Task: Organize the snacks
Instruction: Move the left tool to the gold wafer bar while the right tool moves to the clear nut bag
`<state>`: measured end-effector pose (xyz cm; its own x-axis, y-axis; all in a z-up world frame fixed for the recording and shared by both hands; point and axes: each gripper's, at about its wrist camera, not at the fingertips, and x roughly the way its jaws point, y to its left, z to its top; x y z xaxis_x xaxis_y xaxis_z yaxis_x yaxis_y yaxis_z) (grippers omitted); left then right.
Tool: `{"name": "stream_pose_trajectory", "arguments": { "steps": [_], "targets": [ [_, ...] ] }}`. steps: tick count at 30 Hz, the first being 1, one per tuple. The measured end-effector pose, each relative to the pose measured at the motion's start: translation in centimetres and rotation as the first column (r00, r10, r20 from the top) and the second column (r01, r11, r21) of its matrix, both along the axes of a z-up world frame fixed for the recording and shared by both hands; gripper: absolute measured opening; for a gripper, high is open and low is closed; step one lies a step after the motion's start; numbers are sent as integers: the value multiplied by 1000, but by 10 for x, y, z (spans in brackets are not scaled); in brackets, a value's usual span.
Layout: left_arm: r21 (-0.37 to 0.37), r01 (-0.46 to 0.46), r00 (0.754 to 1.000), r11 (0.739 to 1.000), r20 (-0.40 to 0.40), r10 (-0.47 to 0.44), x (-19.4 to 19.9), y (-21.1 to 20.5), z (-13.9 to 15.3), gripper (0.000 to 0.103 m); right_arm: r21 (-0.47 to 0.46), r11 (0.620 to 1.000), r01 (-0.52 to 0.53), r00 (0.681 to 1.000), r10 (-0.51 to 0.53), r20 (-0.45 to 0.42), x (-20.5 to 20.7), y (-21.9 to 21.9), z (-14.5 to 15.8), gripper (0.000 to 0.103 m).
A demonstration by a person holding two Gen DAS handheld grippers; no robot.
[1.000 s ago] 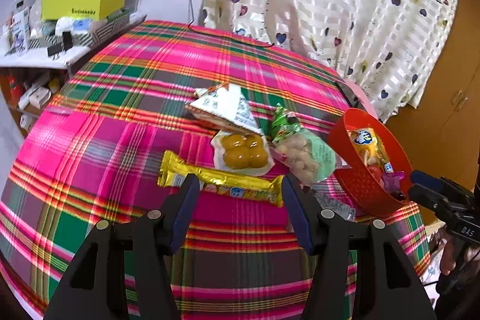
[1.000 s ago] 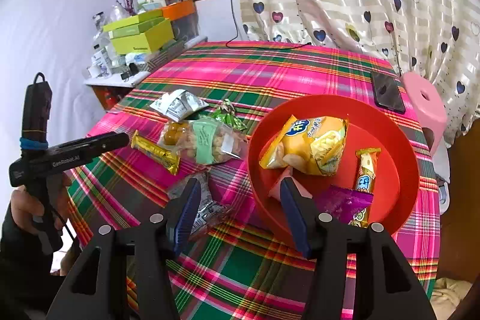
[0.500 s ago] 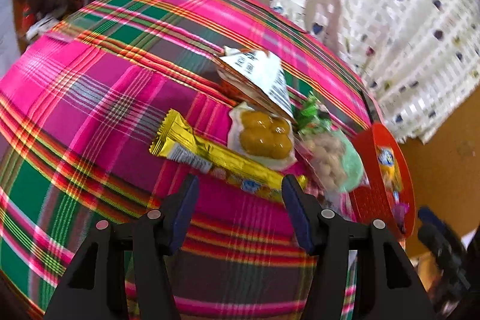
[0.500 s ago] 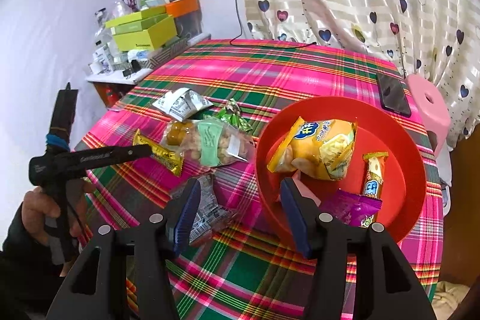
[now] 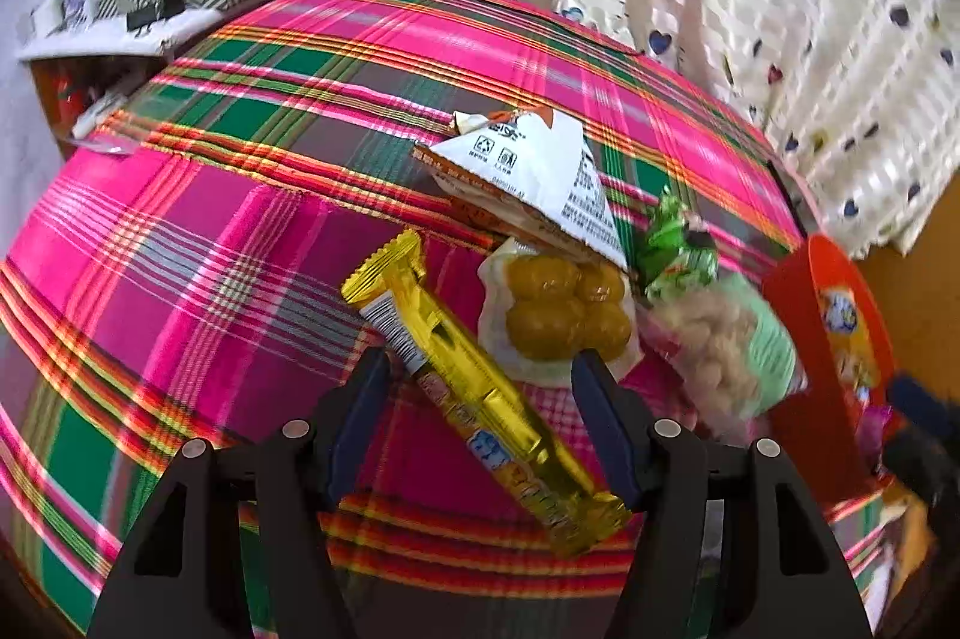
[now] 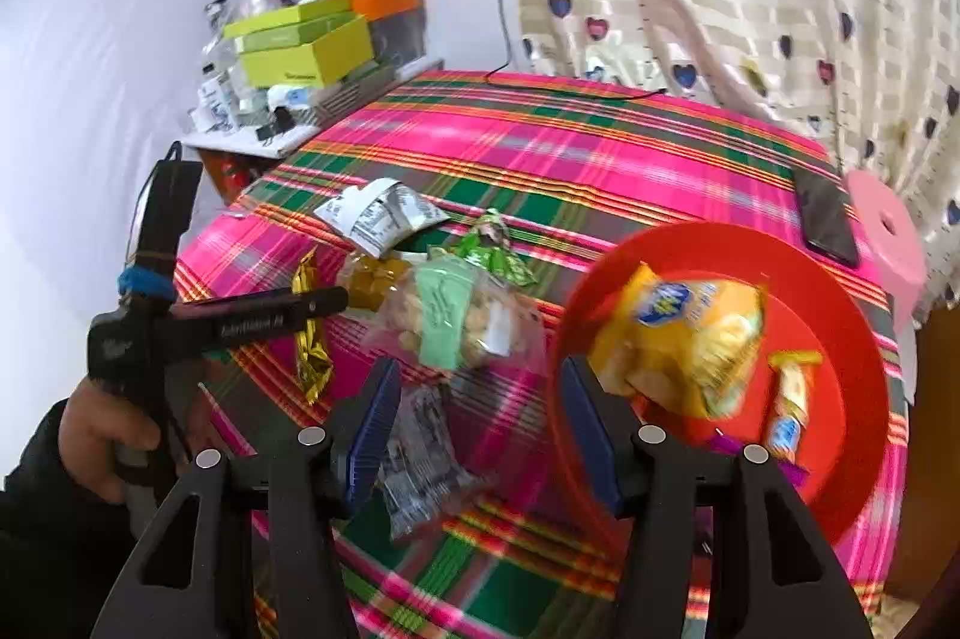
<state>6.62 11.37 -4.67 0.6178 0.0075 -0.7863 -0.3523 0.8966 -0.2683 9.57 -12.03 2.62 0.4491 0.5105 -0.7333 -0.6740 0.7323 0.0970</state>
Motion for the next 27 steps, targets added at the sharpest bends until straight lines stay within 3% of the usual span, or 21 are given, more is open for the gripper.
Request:
{"name": "stream_pose_trajectory", "arguments": {
  "steps": [12, 14, 18, 20, 25, 27],
  "targets": [
    [98, 85, 996, 992, -20, -83, 2, -9, 0, 64, -131, 980, -150, 988, 145, -48, 33, 62, -30, 63],
    [121, 108, 994, 987, -28, -105, 2, -8, 0, 57, -140, 975, -171, 983, 161, -86, 37, 69, -39, 65],
    [174, 110, 993, 978, -49, -103, -4, 9, 0, 54, -128, 966, -223, 971, 209, -118, 33, 75, -42, 66],
    [169, 103, 994, 980, -48, -96, -8, 17, 0, 54, -115, 959, -261, 959, 244, -143, 29, 78, -43, 66],
    [127, 125, 992, 984, -27, -123, -18, 26, 1, 54, -141, 947, -289, 957, 281, -69, 29, 79, -29, 66],
    [97, 138, 990, 986, -14, -138, -22, 26, 2, 54, -190, 925, -330, 944, 329, -38, 31, 84, -28, 66]
  ]
}}
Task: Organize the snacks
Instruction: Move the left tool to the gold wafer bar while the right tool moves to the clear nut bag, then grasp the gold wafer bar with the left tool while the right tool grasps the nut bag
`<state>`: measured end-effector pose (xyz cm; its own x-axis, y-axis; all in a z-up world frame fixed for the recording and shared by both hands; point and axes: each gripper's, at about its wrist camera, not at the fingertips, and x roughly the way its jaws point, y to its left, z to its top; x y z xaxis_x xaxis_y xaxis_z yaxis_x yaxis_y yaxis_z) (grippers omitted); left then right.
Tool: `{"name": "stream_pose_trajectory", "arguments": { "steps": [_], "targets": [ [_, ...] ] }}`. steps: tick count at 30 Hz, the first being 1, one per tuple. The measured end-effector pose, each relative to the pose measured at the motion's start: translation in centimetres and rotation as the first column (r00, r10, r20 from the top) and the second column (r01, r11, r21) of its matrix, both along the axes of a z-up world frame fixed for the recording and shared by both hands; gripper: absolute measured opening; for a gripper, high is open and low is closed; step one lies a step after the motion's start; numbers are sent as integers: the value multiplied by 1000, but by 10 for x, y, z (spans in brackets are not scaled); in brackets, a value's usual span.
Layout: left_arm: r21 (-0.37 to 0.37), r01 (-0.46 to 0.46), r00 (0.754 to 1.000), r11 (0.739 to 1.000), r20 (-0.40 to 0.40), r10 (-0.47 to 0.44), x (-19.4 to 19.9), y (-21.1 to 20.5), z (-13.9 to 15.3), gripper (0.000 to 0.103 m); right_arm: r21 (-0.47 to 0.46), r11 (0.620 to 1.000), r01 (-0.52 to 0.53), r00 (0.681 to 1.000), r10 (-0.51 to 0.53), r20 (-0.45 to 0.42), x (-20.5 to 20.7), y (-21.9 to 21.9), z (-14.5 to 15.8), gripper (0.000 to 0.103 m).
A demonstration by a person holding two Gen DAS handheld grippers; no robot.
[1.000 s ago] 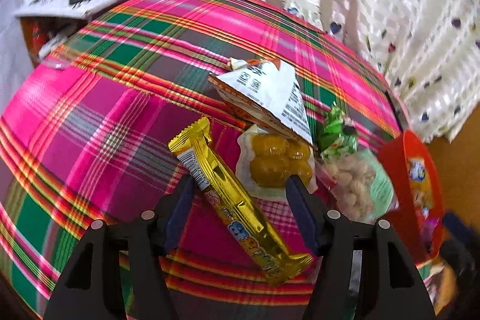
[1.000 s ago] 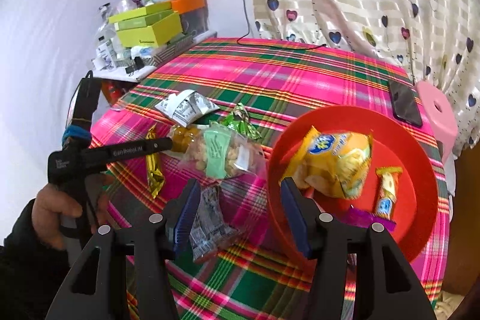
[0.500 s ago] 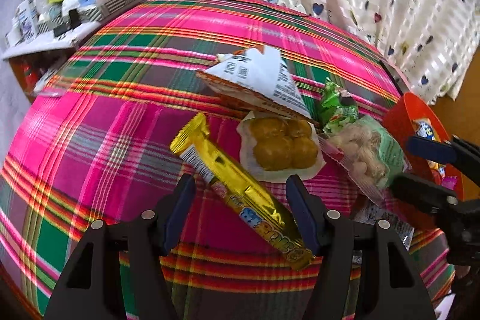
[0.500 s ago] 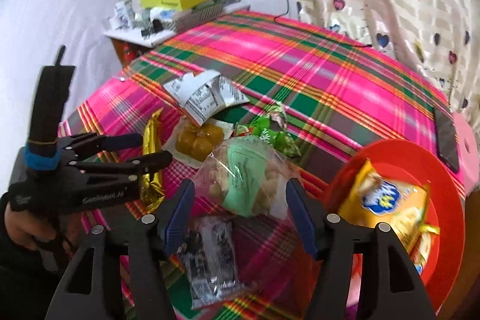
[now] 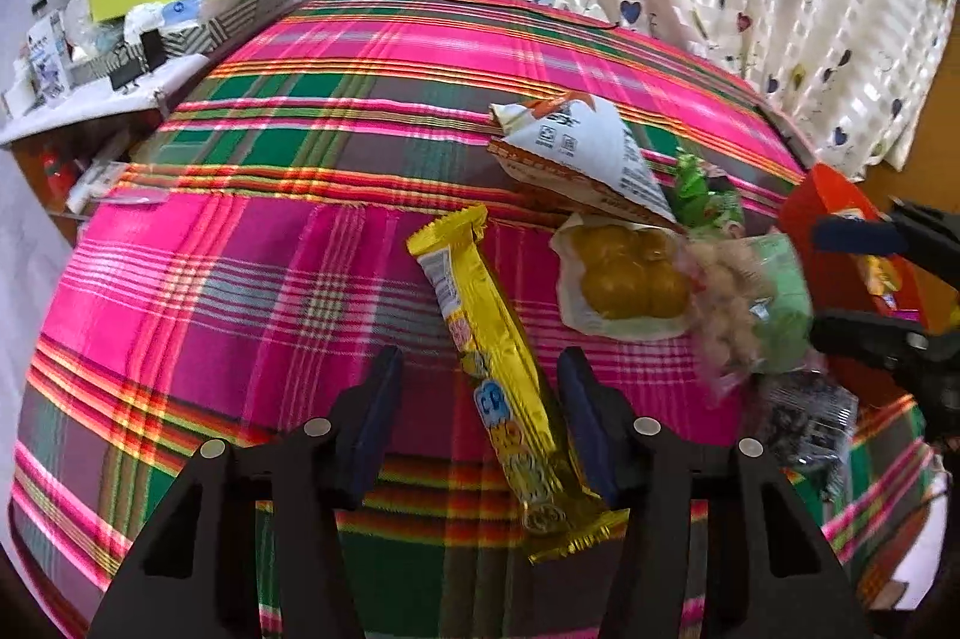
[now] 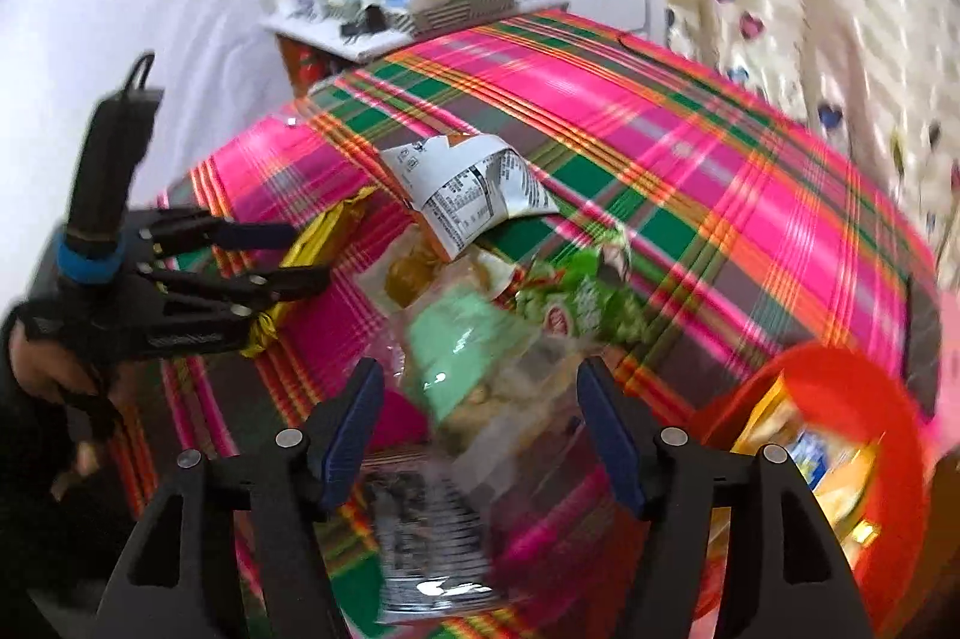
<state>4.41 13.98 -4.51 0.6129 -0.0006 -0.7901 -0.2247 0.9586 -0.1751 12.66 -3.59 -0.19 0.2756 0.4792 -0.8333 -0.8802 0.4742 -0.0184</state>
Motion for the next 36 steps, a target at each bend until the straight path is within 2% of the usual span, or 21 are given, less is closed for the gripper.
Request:
{"name": "stream_pose_trajectory", "arguments": {
  "steps": [3, 7, 12, 18, 20, 23, 24, 25, 26, 29, 36],
  "targets": [
    [-32, 7, 1000, 999, 7, -7, -3, -1, 2, 54, -58, 995, -83, 995, 86, 53, 4, 9, -4, 66],
    [-59, 2, 1000, 998, 5, -2, 0, -3, 1, 54, -107, 975, -193, 977, 200, 66, 7, 21, -10, 66],
    [-44, -2, 1000, 999, 4, 2, 6, -7, 1, 54, -127, 960, -249, 967, 253, 19, 14, 29, -20, 67],
    [-37, -19, 1000, 999, 6, 19, -1, 0, 1, 54, -150, 966, -211, 976, 200, -84, 11, 24, -22, 67],
    [-44, -24, 1000, 999, 14, 24, -3, 1, 0, 54, -157, 966, -208, 977, 197, -80, 8, 23, -23, 65],
    [-35, -43, 999, 998, 19, 44, -2, -2, 0, 54, -135, 975, -178, 983, 170, -68, 6, 25, -23, 57],
    [-35, -46, 999, 998, 21, 47, -1, -3, 0, 54, -127, 978, -164, 985, 157, -65, 5, 26, -23, 50],
    [-34, -49, 999, 998, 22, 50, 0, -4, 0, 51, -114, 982, -153, 987, 147, -64, 4, 27, -23, 46],
    [-30, -55, 998, 998, 21, 55, 1, -5, 0, 42, -110, 984, -136, 990, 132, -48, 1, 28, -22, 46],
    [-24, -58, 998, 998, 18, 58, 4, -8, -1, 26, -92, 992, -87, 996, 85, -25, -7, 25, -21, 42],
    [-28, -61, 998, 998, 29, 62, -2, -10, 0, 24, 25, 999, 32, 999, -31, -27, -15, 4, -7, 40]
  ]
}}
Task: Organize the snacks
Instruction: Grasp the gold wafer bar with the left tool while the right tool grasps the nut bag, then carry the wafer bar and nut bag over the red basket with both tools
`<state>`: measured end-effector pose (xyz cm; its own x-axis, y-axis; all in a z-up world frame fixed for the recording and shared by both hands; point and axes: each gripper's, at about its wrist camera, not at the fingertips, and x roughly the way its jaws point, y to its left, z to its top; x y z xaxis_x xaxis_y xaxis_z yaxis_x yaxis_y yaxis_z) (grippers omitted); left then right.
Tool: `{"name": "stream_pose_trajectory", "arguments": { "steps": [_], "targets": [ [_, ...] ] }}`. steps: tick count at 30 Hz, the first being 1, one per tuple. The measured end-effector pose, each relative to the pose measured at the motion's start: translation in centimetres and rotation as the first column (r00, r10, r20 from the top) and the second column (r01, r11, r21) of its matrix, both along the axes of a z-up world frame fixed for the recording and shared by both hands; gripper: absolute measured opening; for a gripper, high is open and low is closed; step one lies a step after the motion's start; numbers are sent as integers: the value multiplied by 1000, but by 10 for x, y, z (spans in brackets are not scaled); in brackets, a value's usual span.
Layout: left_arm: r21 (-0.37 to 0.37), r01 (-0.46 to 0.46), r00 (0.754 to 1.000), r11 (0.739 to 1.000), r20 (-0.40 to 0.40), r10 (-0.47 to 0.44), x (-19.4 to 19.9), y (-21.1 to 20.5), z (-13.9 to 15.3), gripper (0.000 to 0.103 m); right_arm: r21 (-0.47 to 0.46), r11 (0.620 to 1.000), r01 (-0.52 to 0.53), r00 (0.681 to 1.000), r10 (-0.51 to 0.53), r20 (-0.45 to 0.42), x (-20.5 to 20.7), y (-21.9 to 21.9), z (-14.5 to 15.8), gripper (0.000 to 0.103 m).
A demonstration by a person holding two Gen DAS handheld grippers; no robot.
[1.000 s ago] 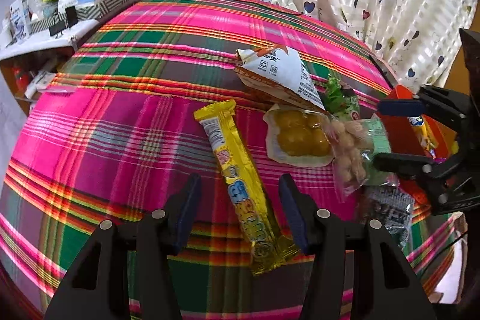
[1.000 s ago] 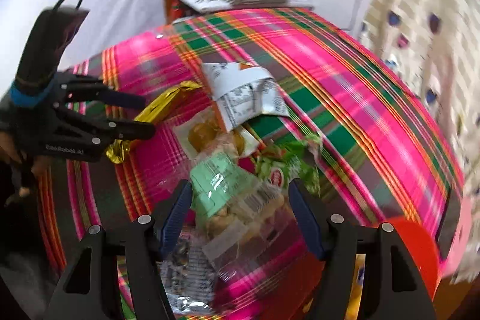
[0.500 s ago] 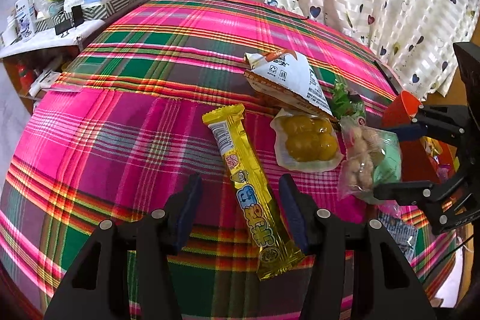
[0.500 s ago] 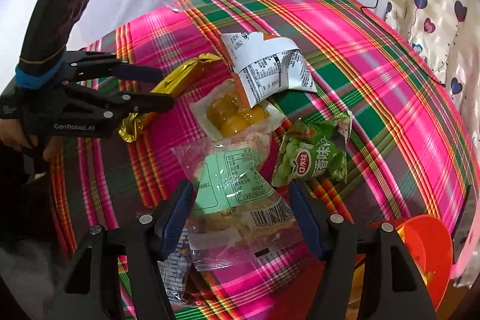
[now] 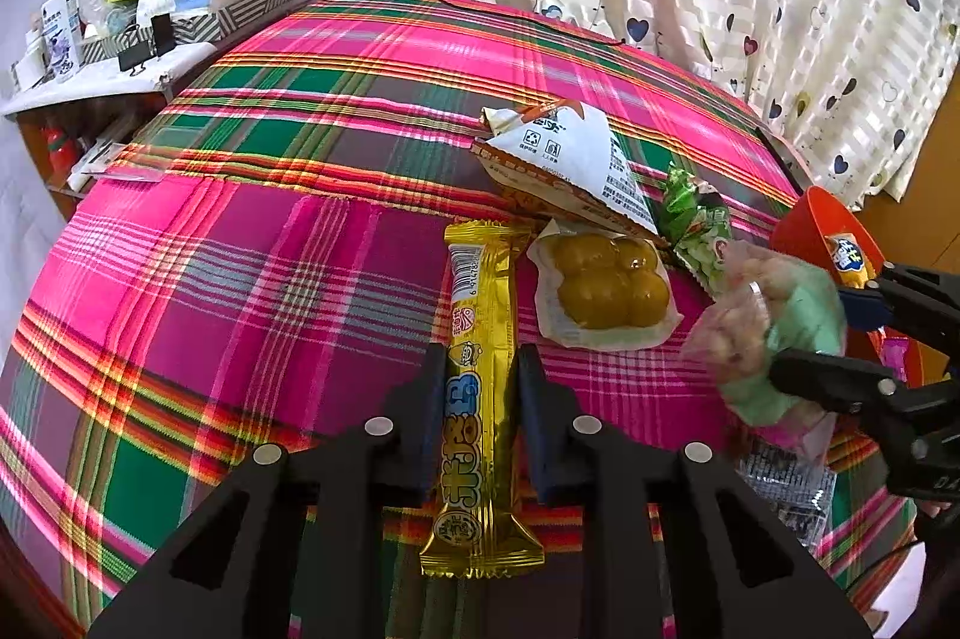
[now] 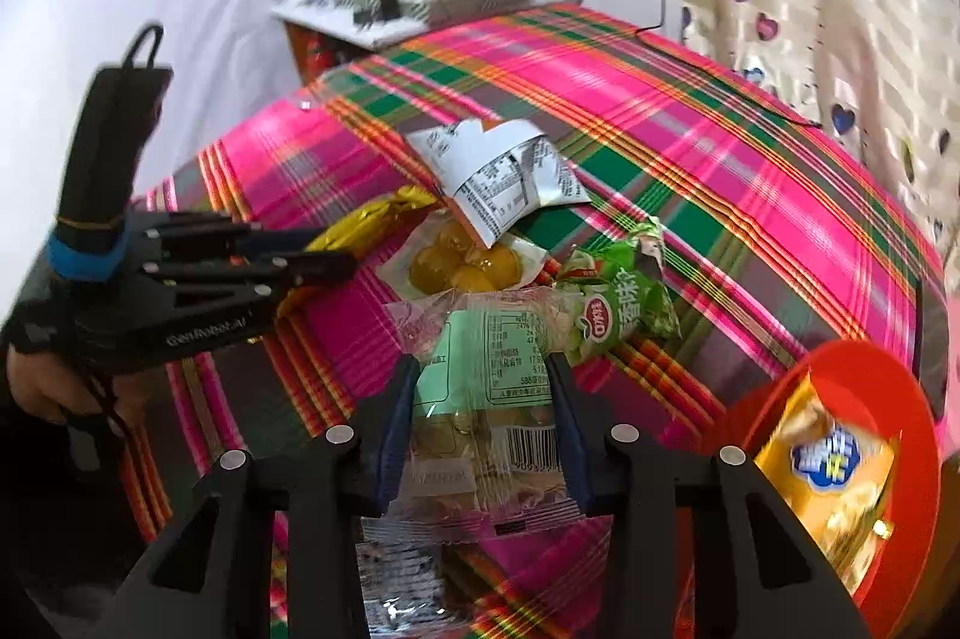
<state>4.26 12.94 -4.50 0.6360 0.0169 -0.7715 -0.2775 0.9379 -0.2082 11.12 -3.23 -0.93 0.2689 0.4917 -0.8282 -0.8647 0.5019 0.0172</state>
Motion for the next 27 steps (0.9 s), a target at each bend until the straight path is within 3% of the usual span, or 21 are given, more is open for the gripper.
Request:
{"name": "stream_pose_trajectory", "arguments": {
  "steps": [16, 27],
  "targets": [
    [0, 68, 988, 998, 135, -68, -36, -31, 47, 24, 178, 973, 150, 988, -153, 7, -27, -45, 36, 40],
    [9, 141, 974, 990, 176, -140, -38, -63, 66, 24, 247, 942, 228, 970, -243, 31, -39, -86, 57, 40]
  ]
}}
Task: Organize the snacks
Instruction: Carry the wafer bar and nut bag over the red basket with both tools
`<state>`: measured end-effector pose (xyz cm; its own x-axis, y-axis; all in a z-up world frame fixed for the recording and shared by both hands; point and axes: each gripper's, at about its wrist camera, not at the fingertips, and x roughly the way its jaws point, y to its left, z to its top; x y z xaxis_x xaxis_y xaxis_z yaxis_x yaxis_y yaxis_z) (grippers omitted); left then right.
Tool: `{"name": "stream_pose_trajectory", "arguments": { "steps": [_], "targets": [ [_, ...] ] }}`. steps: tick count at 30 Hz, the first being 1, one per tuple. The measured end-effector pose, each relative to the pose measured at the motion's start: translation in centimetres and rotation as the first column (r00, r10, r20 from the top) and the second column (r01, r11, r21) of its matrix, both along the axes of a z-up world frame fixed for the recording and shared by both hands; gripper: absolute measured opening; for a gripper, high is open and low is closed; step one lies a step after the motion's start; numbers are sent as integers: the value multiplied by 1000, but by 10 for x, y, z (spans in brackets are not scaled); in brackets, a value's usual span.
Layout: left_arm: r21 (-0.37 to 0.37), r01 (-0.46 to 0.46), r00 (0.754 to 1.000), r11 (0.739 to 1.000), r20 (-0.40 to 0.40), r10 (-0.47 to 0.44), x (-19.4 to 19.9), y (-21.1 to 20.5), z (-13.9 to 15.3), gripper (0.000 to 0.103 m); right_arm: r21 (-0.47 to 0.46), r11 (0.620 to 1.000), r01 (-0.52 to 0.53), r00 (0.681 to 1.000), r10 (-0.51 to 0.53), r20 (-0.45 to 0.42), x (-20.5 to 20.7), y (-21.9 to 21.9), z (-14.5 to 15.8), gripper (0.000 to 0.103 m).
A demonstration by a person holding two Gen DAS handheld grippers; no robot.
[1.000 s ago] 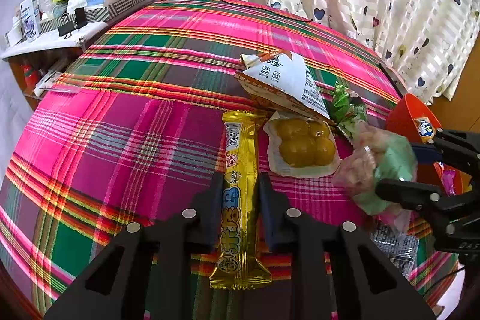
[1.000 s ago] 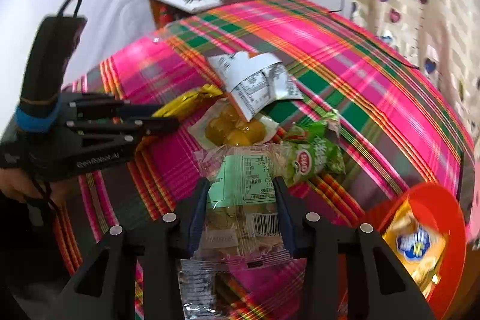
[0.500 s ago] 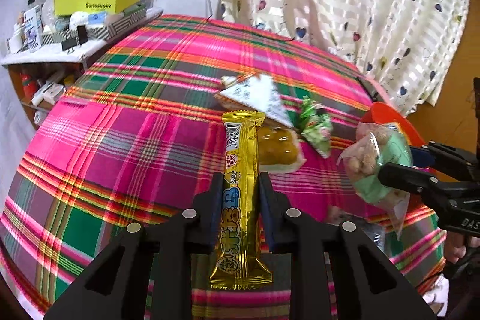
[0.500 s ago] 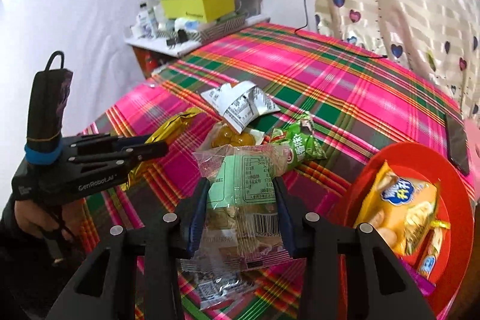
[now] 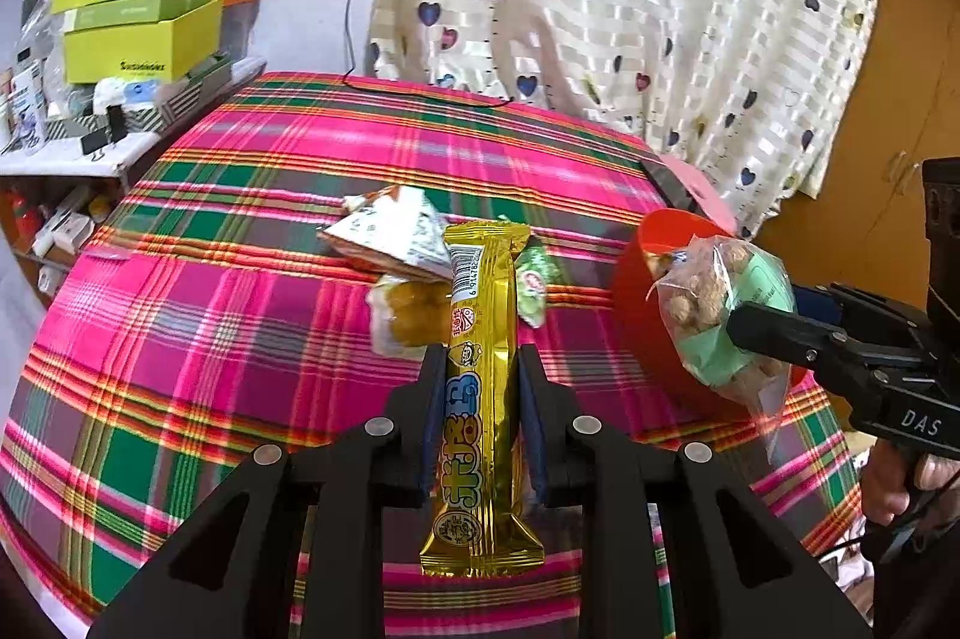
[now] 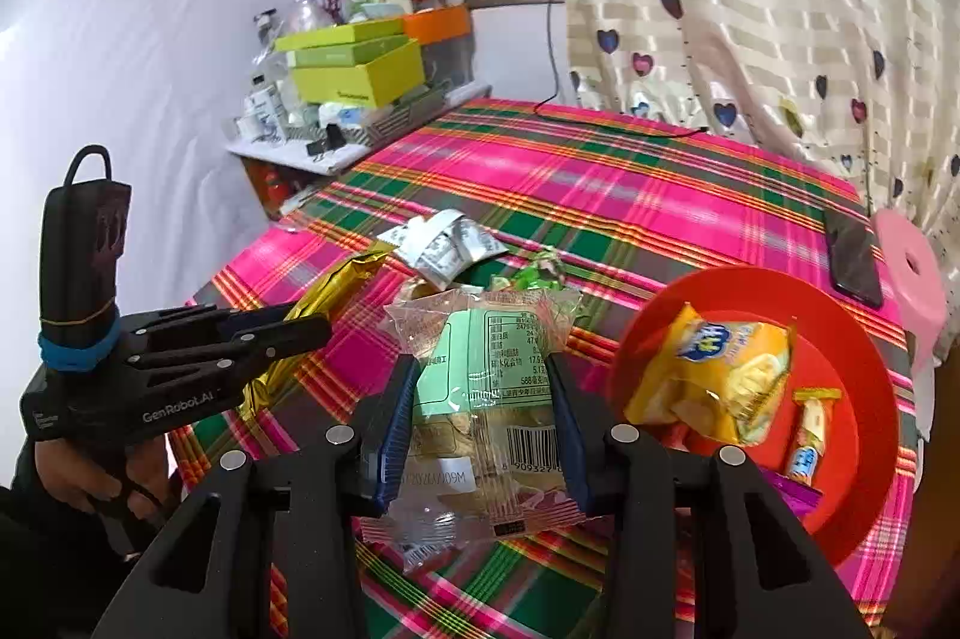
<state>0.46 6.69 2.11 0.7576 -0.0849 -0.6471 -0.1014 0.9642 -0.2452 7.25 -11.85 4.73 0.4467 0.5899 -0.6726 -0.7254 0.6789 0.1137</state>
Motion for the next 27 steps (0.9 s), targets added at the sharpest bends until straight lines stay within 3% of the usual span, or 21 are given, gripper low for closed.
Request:
{"name": "stream_pose_trajectory", "arguments": {
  "steps": [27],
  "targets": [
    [26, 146, 988, 989, 38, -147, 28, -63, 27, 24, 66, 979, 193, 980, -196, 37, 16, -91, 19, 40]
  ]
}}
